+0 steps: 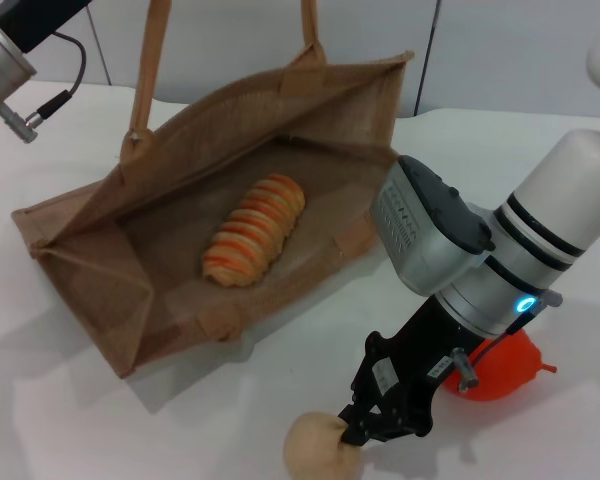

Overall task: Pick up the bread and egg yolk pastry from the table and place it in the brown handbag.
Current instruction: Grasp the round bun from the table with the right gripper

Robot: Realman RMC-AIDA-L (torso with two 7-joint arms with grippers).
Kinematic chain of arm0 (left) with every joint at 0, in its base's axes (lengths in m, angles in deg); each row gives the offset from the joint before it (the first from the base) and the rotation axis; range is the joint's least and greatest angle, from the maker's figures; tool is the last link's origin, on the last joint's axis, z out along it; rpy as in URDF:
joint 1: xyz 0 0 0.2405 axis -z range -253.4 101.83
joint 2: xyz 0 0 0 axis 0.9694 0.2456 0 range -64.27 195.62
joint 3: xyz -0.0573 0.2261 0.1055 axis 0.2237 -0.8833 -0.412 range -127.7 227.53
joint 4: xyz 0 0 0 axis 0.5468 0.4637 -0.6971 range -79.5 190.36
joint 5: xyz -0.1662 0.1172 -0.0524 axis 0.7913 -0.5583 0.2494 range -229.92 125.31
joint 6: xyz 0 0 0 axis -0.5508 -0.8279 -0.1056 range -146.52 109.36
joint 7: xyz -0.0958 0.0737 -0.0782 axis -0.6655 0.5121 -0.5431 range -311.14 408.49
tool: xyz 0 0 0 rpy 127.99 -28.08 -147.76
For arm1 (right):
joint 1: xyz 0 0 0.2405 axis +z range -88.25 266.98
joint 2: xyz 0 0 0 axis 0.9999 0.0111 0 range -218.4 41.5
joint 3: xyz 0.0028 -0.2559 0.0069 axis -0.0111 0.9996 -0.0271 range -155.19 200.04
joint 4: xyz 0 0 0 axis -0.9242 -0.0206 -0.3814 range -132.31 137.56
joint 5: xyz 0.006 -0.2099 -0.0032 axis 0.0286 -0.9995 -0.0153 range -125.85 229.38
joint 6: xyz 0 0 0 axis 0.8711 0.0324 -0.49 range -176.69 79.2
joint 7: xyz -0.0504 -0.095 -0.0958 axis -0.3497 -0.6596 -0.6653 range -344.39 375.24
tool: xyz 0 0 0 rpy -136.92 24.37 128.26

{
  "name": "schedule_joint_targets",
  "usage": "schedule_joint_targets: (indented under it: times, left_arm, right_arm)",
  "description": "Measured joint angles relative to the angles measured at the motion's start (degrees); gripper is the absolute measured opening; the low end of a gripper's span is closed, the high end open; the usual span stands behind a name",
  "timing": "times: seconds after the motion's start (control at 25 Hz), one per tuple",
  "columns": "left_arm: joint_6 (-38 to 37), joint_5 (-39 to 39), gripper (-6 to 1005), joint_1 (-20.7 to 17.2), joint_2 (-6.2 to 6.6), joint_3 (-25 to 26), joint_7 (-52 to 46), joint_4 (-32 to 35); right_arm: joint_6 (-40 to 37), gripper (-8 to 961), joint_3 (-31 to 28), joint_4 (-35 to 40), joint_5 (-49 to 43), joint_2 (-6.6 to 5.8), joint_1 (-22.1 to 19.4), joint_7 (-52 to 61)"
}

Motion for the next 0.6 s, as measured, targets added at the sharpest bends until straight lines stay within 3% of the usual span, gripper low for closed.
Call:
schedule_joint_targets:
  times: [0.6]
  left_arm:
    - [0.0,-0.79,97,0.2,0.0,0.0,-0.06,-0.07]
  right_arm:
    - [-0.89,59,-1.36,1.79,0.13,-0.34,-0.04,0.41]
